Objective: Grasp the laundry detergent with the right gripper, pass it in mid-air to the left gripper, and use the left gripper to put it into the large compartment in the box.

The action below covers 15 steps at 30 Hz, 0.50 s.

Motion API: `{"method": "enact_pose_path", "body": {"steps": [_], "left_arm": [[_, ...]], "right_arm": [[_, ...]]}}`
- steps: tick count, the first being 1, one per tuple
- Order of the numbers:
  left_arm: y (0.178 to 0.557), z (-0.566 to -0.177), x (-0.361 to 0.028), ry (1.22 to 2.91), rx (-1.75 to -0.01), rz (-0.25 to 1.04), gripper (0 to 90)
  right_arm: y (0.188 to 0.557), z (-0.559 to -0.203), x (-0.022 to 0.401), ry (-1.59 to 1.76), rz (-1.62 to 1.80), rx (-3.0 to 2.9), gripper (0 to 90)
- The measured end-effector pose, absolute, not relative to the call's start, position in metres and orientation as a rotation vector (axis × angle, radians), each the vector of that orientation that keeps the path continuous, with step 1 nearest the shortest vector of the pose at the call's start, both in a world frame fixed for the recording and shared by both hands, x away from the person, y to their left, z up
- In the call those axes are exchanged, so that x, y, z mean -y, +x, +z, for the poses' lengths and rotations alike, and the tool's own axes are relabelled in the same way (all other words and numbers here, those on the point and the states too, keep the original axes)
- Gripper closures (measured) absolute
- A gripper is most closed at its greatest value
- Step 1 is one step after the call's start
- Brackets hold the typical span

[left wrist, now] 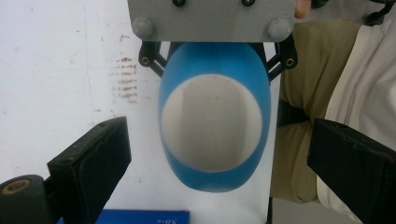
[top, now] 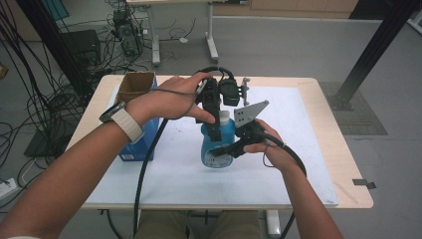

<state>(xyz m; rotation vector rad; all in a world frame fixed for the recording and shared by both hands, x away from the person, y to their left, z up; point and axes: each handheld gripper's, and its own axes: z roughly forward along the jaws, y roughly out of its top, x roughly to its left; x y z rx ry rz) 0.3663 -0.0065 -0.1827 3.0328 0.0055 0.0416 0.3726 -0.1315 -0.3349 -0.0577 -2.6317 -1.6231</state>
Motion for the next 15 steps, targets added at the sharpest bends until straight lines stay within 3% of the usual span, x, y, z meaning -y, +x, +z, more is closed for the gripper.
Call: {"method": "enact_pose_path", "body": {"steps": [15], "left_arm": [[0.367,-0.1823,0.0047,3.036,-0.014,0.056,6.8]], "right_arm": [[0.3733,-0.3342,0.1319,-0.053,-1.618,2.639,43.2]]}}
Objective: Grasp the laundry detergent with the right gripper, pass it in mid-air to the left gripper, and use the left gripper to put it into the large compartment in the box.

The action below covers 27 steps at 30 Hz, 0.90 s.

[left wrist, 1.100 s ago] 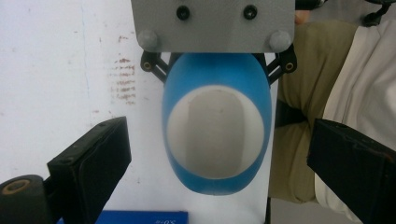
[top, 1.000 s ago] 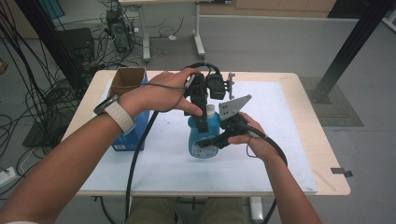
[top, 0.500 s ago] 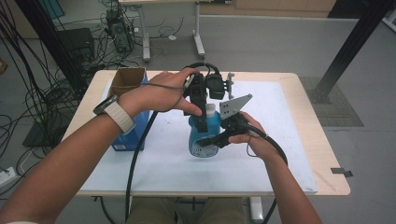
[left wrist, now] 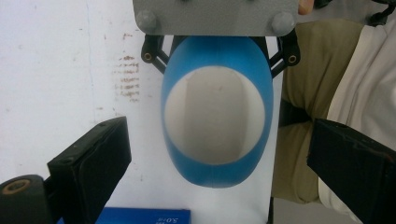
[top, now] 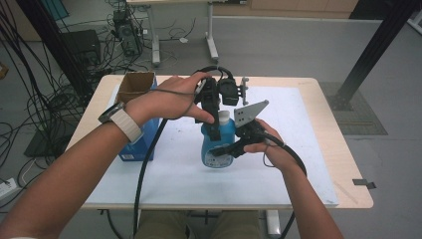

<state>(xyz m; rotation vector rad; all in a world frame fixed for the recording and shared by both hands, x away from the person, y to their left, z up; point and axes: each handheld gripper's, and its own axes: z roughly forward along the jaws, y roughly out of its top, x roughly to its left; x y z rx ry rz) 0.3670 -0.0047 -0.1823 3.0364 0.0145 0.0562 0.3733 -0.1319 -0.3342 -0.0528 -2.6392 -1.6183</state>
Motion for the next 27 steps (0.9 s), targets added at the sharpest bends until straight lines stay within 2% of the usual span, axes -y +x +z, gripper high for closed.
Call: {"method": "enact_pose_path", "body": {"steps": [27], "left_arm": [[0.3665,-0.1814,0.003,3.037,-0.024,0.06,6.8]], "right_arm": [[0.3739,-0.3328,0.1328,-0.055,-1.622,2.638,43.2]]}}
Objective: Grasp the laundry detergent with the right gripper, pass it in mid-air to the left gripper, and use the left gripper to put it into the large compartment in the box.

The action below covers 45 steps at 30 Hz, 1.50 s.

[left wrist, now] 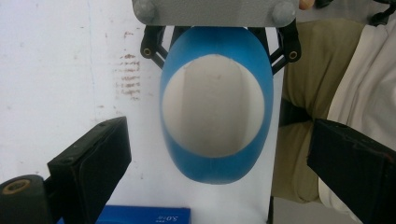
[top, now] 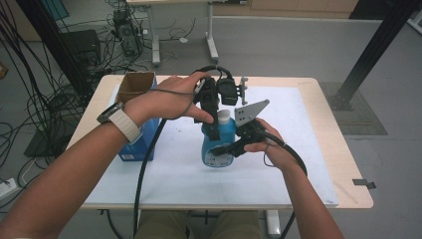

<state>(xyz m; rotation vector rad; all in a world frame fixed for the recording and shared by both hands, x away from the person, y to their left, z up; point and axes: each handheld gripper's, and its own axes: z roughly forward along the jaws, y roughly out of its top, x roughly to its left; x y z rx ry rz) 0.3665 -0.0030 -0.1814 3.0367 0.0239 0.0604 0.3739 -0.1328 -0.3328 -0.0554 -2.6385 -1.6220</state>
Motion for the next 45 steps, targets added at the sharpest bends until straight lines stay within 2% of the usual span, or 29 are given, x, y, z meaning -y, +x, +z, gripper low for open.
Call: {"method": "enact_pose_path", "body": {"steps": [45], "left_arm": [[0.3655,-0.1815,0.0021,3.04,-0.029,0.068,6.9]], "right_arm": [[0.374,-0.3342,0.1328,-0.06,-1.603,2.625,43.2]]}}
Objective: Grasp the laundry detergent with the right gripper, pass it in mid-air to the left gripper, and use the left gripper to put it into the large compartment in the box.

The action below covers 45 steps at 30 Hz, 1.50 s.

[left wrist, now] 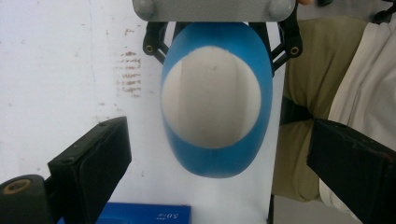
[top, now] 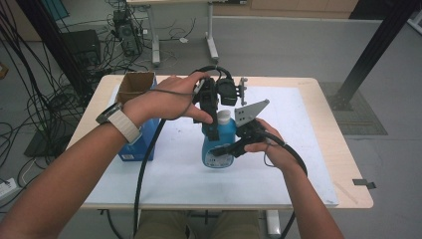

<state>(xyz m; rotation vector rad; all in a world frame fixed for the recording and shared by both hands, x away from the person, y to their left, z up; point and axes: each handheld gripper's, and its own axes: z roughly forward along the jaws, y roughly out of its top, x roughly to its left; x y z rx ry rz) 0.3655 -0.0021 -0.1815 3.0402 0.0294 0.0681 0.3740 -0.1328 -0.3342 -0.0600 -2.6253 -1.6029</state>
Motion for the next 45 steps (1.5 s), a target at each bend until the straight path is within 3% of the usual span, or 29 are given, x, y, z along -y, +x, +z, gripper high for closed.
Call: {"method": "enact_pose_path", "body": {"steps": [45], "left_arm": [[0.363,-0.204,-0.002,3.043,-0.041,0.031,7.0]], "right_arm": [[0.371,-0.33,0.124,-0.015,-1.577,2.644,43.2]]}}
